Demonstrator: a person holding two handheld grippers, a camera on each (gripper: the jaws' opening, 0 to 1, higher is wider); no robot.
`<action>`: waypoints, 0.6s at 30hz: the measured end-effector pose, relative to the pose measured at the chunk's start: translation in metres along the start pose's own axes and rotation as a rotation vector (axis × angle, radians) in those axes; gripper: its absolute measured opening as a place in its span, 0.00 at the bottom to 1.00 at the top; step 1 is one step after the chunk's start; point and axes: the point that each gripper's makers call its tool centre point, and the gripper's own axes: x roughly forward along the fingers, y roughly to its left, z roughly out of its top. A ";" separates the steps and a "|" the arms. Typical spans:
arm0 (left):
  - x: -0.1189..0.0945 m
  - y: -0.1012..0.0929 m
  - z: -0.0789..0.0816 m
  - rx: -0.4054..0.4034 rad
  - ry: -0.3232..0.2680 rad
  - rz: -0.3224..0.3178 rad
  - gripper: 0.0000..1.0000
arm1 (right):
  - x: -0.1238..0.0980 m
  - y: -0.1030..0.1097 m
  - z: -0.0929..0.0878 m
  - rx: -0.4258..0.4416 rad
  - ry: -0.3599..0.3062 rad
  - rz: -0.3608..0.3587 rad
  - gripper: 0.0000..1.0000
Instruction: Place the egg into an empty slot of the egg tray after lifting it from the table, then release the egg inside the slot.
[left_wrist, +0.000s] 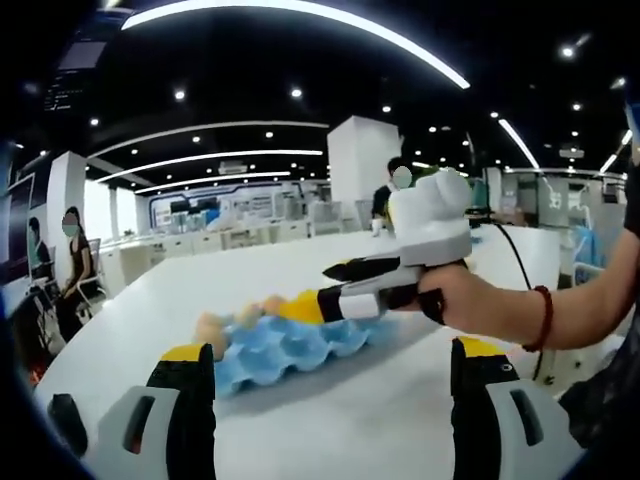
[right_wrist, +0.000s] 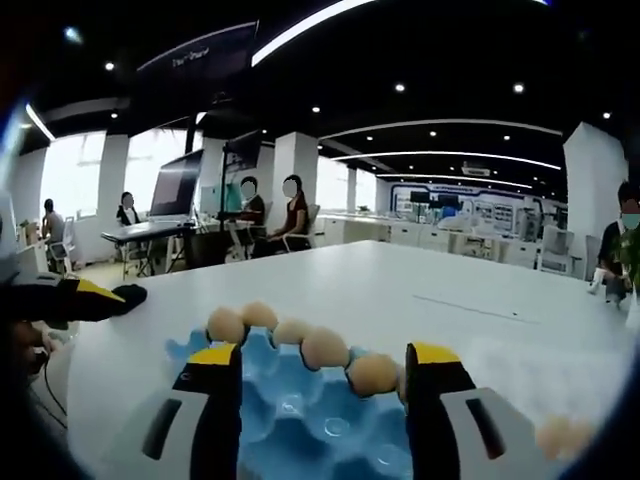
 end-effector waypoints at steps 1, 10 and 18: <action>0.001 -0.001 0.000 0.000 0.001 -0.007 1.00 | -0.002 -0.003 0.000 0.001 -0.002 -0.005 0.70; 0.010 -0.010 0.006 0.003 -0.013 -0.041 1.00 | -0.024 -0.024 -0.003 -0.001 0.020 -0.059 0.71; 0.013 -0.014 0.007 0.010 -0.007 -0.040 1.00 | -0.039 -0.041 -0.005 -0.024 0.015 -0.108 0.70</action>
